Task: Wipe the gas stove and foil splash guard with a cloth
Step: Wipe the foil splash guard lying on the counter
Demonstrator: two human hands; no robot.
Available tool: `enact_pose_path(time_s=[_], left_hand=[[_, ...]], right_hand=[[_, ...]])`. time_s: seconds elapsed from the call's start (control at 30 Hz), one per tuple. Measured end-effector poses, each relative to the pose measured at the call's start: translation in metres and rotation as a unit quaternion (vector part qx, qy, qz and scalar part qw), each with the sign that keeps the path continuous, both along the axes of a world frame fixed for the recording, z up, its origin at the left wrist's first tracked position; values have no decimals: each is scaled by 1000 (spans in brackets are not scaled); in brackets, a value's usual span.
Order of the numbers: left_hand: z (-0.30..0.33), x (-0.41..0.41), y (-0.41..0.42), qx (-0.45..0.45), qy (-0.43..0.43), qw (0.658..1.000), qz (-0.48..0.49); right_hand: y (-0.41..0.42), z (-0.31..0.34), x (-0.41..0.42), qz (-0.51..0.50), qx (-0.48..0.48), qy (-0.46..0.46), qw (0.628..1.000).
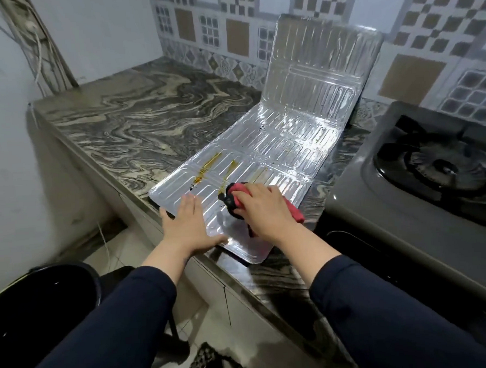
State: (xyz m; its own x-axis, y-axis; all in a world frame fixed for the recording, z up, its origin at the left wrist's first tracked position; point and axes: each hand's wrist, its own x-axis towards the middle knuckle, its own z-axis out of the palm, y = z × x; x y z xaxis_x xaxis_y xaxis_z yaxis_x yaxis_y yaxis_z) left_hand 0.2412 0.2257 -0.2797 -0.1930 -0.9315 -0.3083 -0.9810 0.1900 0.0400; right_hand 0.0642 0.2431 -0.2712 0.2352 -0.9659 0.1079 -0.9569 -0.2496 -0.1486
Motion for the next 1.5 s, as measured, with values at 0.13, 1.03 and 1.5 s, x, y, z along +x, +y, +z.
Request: enact_pose_path(time_s=[0.13,1.03,1.5], left_hand=[[-8,18,-26,50,-45,997,48],[-42,40,-71,113,-5,993,22],[-42,42,-67,92,14,995,37]], right_hand=[[-3,-46,10,25,104,-3,994],[-93,-74,4,-153,101,-43,982],[-166,-74,95,106,86,17,990]])
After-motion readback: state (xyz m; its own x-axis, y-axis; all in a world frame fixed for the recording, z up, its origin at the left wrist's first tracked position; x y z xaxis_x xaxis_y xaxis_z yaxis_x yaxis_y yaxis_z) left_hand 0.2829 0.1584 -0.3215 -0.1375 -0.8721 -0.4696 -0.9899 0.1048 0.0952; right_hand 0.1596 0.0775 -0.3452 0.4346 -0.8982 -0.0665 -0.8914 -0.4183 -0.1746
